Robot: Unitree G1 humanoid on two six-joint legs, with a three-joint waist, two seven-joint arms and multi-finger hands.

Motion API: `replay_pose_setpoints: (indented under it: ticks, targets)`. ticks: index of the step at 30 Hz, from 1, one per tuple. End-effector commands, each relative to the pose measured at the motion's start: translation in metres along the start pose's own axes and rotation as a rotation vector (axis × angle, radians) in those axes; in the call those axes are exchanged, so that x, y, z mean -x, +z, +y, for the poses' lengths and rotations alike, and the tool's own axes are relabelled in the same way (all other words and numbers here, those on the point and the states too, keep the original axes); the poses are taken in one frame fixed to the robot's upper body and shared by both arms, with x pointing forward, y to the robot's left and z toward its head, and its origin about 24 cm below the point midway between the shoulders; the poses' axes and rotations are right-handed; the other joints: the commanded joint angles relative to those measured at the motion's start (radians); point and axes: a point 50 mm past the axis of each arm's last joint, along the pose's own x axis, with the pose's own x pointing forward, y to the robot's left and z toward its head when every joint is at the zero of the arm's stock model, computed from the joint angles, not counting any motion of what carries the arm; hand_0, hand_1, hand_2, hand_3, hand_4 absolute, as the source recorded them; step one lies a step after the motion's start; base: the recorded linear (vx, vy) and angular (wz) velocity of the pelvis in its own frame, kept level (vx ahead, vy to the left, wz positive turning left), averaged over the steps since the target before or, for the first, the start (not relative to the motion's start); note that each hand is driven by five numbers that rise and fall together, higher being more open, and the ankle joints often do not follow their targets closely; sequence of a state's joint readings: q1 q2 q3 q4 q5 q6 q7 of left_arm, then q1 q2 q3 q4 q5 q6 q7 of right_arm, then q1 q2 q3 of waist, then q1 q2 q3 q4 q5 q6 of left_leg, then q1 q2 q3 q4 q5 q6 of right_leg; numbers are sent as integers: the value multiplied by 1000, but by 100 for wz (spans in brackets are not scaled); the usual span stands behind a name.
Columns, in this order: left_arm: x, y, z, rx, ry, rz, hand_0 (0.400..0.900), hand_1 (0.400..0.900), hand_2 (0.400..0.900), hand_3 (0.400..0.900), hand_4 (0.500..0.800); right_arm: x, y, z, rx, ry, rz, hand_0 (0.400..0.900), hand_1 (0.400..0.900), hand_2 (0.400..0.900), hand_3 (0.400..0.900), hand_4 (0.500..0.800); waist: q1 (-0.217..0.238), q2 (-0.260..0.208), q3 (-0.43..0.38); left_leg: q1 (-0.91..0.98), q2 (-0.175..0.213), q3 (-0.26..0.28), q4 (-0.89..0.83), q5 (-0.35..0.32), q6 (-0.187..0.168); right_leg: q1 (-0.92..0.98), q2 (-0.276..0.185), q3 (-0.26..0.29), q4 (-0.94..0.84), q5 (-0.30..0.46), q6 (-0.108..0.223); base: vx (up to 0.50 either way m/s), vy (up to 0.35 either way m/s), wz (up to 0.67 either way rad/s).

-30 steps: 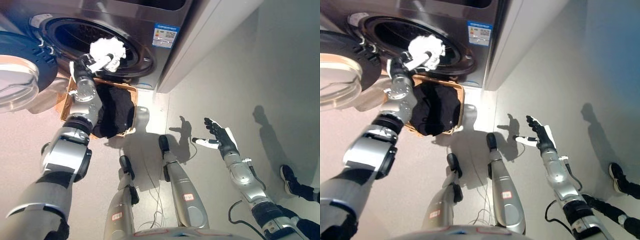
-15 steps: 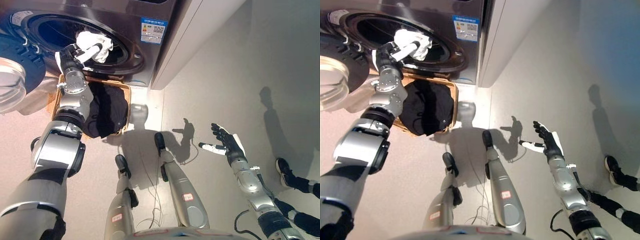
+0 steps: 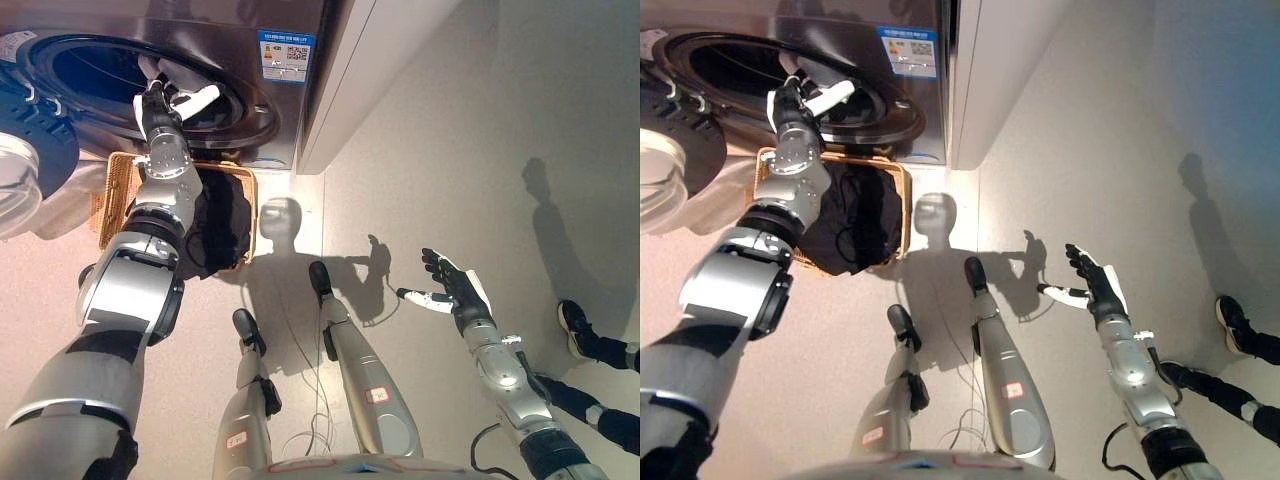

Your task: Put the clothes in the basket into the washing machine.

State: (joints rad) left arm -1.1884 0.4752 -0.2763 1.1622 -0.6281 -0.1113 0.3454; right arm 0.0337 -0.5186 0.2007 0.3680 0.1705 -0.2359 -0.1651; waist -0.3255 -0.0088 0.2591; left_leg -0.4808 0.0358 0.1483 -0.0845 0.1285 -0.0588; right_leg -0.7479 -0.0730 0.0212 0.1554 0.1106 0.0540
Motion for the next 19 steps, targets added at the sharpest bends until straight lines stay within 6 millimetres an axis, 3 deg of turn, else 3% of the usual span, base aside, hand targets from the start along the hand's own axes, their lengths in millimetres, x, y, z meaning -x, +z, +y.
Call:
replay_pose_setpoints:
  ticks: [1, 10, 19]
  targets:
    - [-3, 16, -1, 18, 26, -72, 900, 900, 900, 900, 800, 31, -12, -35, 111, -50, 13, 900, 900, 900, 900, 800, -33, 75, -145, 2, 46, -35, -3, 4, -50, 30, 62, -12, 9, -25, 43, -5, -17, 9]
    - [1, 6, -6, 31, 2, -62, 900, 900, 900, 900, 800, 29, -11, -35, 107, -60, 9, 900, 900, 900, 900, 800, -24, 78, -156, 9, 48, -50, -3, 1, -49, 36, 61, -24, 17, -33, 40, 4, -5, 7]
    - [15, -35, -9, 104, -33, 16, 900, 900, 900, 900, 800, 26, -13, -29, 91, -55, 21, 900, 900, 900, 900, 800, -8, 64, -186, 86, 46, -57, -3, -23, -38, 113, 59, -29, 14, -41, 41, 42, 10, 1]
